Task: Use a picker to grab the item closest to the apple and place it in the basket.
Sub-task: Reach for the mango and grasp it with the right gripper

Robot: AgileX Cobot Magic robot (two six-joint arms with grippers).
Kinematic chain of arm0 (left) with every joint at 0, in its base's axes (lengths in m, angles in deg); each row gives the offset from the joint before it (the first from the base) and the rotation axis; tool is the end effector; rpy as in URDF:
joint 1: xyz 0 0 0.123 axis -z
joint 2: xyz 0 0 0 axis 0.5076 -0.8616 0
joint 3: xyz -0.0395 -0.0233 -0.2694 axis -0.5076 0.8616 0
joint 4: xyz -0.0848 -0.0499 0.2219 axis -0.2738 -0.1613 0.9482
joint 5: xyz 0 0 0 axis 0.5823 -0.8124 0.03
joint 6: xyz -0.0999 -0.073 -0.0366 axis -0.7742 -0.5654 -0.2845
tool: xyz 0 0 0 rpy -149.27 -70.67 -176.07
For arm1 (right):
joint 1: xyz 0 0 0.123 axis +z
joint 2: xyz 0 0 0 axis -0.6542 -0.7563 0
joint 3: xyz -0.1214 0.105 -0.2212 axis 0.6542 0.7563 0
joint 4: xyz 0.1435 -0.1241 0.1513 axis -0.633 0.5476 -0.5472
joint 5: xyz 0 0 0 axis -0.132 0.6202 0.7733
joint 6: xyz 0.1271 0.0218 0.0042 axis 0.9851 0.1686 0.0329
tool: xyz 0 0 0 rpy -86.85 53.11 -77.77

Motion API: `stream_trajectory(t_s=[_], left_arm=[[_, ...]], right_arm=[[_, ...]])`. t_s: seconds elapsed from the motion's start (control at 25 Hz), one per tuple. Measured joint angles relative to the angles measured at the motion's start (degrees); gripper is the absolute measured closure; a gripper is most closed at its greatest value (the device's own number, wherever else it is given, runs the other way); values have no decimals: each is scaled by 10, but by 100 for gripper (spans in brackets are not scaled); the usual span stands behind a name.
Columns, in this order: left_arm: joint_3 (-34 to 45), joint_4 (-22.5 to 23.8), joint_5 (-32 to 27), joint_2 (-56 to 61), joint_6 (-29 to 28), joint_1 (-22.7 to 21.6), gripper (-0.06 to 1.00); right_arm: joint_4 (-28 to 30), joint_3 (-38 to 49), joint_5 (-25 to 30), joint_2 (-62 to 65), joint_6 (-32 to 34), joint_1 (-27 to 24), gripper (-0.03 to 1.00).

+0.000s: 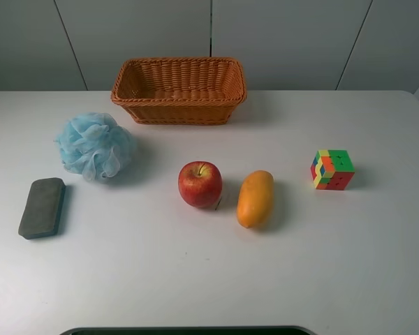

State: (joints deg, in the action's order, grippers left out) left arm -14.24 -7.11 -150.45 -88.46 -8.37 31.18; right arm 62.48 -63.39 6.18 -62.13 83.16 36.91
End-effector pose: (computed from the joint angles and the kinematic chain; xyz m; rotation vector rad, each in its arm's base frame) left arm 0.0300 -0.0038 0.2559 0.0141 2.0603 -0.0429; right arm 0.0296 0.0080 0.2558 -0.0143 2.0637 0.0154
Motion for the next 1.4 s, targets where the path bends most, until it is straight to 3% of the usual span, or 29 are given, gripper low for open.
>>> stream_trajectory(t_s=[0.72, 0.88, 1.2, 1.4], left_arm=[[0, 0, 0, 0, 0, 0, 22], [0, 0, 0, 0, 0, 0, 22], [0, 0, 0, 0, 0, 0, 22], [0, 0, 0, 0, 0, 0, 22]], right_arm=[[0, 0, 0, 0, 2, 0, 27], [0, -39, 12, -5, 0, 0, 27], [-7, -176, 41, -200, 0, 17, 27], [-9, -243, 40, -354, 11, 78, 27]])
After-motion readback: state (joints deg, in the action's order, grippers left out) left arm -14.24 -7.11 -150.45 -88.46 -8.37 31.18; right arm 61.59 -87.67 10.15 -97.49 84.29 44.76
